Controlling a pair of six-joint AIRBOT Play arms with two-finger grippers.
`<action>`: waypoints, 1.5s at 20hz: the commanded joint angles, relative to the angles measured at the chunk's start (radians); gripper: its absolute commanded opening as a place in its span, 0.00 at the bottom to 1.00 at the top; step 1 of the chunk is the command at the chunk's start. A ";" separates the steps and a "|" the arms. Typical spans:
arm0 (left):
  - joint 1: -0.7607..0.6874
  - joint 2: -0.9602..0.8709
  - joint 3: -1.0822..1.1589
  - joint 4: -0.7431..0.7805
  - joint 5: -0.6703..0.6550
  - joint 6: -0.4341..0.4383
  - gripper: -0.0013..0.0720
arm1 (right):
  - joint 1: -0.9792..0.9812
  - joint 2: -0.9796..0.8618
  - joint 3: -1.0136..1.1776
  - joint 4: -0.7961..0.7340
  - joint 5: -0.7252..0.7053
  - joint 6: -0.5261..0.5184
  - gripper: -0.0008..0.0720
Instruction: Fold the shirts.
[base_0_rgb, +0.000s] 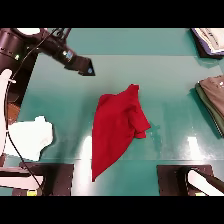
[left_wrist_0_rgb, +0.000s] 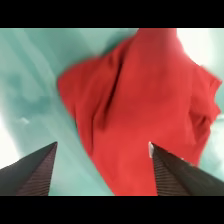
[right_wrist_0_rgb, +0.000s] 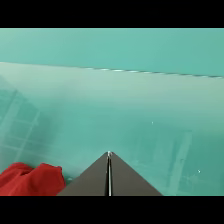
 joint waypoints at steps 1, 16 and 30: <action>0.059 0.039 -0.249 -0.041 -0.006 -0.002 0.94 | 0.000 0.000 0.001 -0.001 0.001 0.000 0.03; -0.193 0.193 -1.054 -0.201 0.368 0.073 0.94 | 0.000 0.000 0.001 -0.005 -0.017 0.000 0.03; 0.106 0.403 -0.660 0.021 0.210 0.076 0.05 | 0.134 -0.183 0.000 0.001 0.197 0.000 0.03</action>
